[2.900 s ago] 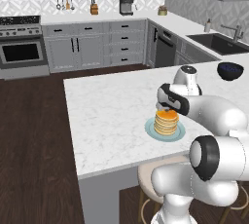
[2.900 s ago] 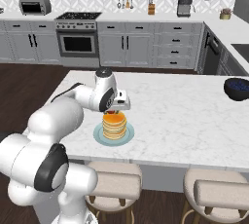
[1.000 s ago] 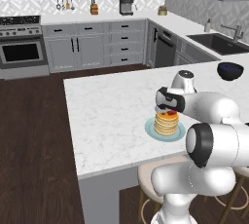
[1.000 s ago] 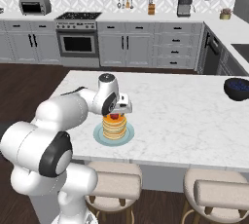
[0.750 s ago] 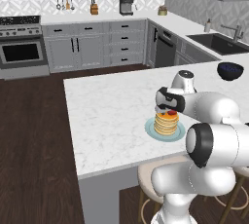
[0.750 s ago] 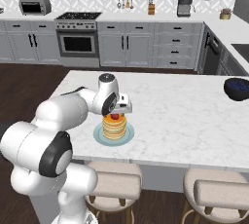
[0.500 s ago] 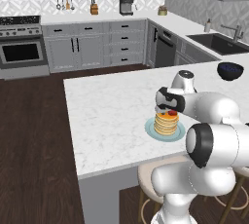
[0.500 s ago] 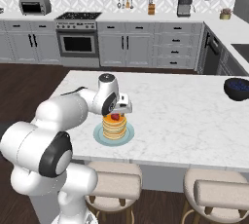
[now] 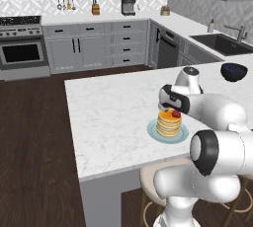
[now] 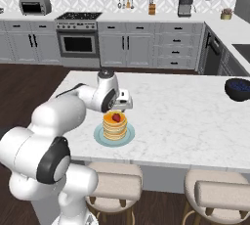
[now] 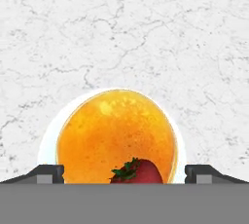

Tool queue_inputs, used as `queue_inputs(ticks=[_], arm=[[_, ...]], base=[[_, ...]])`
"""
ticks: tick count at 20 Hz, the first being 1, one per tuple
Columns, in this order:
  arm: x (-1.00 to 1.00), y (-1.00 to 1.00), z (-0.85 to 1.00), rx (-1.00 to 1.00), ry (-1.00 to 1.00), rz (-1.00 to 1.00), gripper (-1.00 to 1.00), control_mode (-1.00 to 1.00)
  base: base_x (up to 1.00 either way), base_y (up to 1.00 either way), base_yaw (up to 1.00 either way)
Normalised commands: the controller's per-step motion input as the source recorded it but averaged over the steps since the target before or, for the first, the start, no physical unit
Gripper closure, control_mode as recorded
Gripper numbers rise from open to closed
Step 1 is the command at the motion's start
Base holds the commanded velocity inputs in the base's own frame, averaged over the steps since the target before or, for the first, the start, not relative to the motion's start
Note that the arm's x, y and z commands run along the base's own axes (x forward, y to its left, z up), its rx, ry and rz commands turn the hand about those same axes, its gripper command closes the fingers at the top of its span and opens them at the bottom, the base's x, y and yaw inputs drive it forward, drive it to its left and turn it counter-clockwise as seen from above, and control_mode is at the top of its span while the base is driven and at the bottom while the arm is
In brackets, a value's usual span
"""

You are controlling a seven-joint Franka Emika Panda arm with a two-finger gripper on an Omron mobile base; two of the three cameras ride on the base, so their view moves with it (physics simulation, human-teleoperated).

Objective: Take the strawberry from the fridge and place it on top of the pancake, located on the dining counter.

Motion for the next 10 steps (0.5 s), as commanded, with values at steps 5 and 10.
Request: queue_inputs(ticks=[5, 10], arm=[[-0.35, 0.01, 0.68, -0.03, -0.07, -0.01, -1.00, -1.00], [-0.92, 0.46, 0.50, -0.01, 0.00, -0.07, -1.00, -1.00]], base=[[0.00, 0.00, 0.00], [0.00, 0.00, 0.00]])
